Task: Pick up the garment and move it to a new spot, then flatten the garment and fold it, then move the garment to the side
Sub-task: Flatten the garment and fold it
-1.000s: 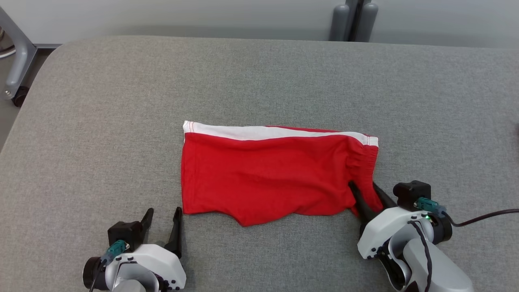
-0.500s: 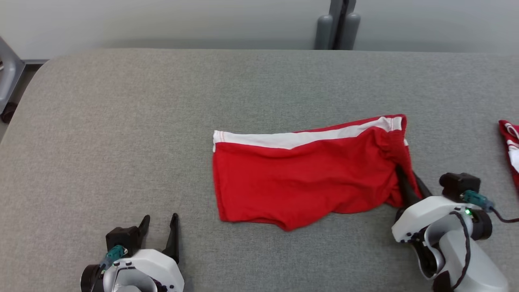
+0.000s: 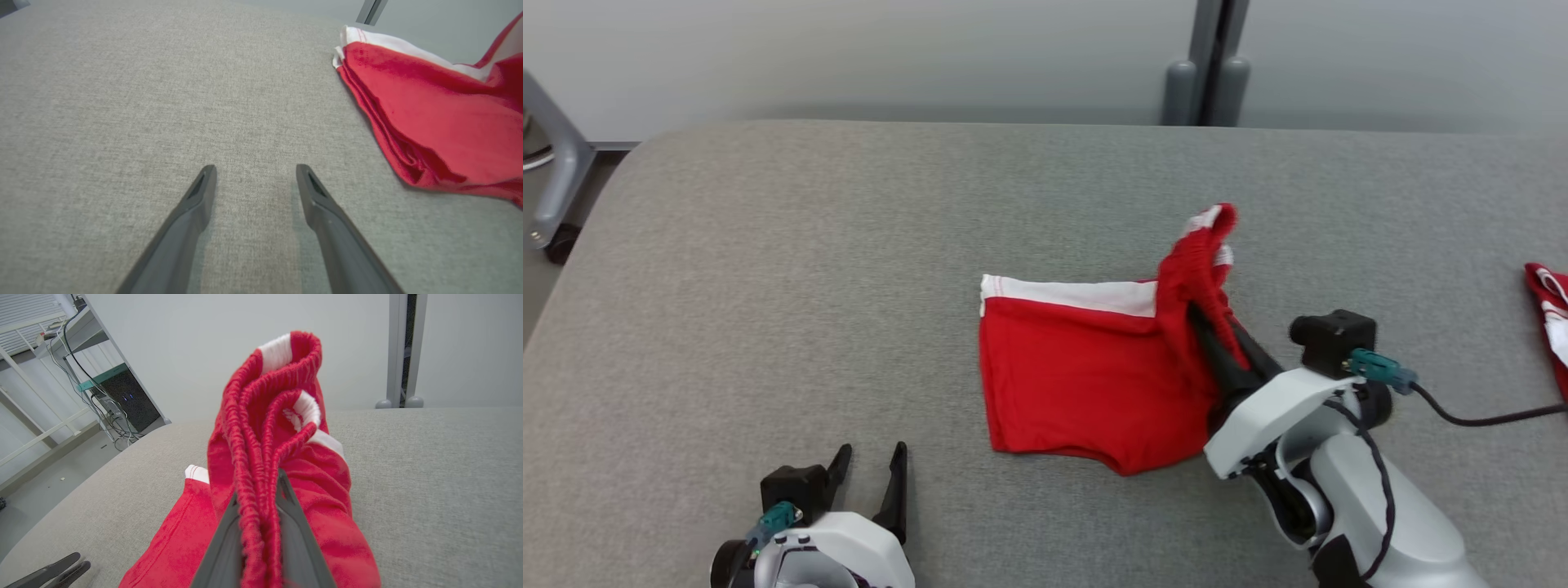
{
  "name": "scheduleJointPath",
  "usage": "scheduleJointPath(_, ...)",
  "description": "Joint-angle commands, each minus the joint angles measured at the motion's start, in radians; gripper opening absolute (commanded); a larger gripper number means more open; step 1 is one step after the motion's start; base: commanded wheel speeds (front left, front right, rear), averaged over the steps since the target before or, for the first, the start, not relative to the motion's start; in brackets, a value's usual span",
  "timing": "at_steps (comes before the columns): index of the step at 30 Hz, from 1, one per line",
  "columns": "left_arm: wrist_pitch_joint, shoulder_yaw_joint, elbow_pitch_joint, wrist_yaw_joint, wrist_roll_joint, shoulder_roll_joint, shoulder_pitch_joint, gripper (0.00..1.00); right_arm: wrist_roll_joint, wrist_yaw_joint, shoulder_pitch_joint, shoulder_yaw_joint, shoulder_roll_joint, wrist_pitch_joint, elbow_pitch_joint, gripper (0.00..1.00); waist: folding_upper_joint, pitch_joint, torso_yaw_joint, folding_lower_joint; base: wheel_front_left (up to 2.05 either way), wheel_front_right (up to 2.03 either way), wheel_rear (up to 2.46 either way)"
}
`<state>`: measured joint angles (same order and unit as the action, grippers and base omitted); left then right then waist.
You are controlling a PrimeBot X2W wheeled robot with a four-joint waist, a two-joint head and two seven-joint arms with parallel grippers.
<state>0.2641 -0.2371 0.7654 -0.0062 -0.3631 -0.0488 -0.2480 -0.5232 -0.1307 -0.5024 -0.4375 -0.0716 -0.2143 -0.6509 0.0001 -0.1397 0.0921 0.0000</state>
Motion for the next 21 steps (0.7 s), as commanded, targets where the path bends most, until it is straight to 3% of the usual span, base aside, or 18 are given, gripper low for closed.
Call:
scheduleJointPath(1, 0.000, -0.008, -0.003, 0.006, -0.009, -0.004, 0.017, 1.00, -0.025, 0.000, -0.007, -0.030, -0.002, 0.016, 0.019, 0.00, -0.0001, 0.009, 0.029, 0.0000, 0.00, 0.00, 0.00)
scheduleJointPath(7, 0.000, -0.046, -0.013, 0.016, -0.030, -0.004, 0.026, 1.00, -0.077, 0.000, -0.025, -0.116, 0.007, 0.055, 0.022, 0.00, -0.0001, 0.020, 0.121, 0.0000, 0.00, 0.00, 0.00)
scheduleJointPath(13, 0.000, -0.090, -0.031, 0.026, -0.052, -0.004, 0.015, 1.00, -0.055, 0.000, -0.061, -0.121, 0.015, 0.023, -0.097, 0.00, -0.0001, 0.010, 0.213, 0.0000, 0.00, 0.00, 0.00)
scheduleJointPath(14, 0.000, -0.098, -0.033, 0.025, -0.054, -0.004, 0.016, 1.00, -0.056, 0.000, -0.064, -0.119, 0.016, 0.017, -0.121, 0.33, -0.0001, 0.010, 0.224, 0.0000, 0.00, 0.00, 0.00)
scheduleJointPath(15, 0.000, -0.103, -0.034, 0.028, -0.057, -0.004, 0.017, 1.00, -0.054, 0.000, -0.071, -0.120, 0.017, 0.009, -0.142, 0.81, -0.0001, 0.010, 0.232, 0.0000, 0.00, 0.00, 0.00)
scheduleJointPath(16, 0.000, -0.107, -0.036, 0.030, -0.058, -0.005, 0.018, 1.00, -0.061, 0.000, -0.079, -0.124, 0.019, 0.001, -0.155, 1.00, -0.0001, 0.010, 0.238, 0.0000, 0.00, 0.00, 0.00)
scheduleJointPath(21, 0.000, -0.106, -0.042, 0.042, -0.057, -0.004, 0.019, 1.00, -0.162, 0.000, -0.080, -0.196, 0.015, -0.029, -0.116, 1.00, -0.0001, 0.010, 0.235, 0.0000, 0.00, 0.00, 0.00)
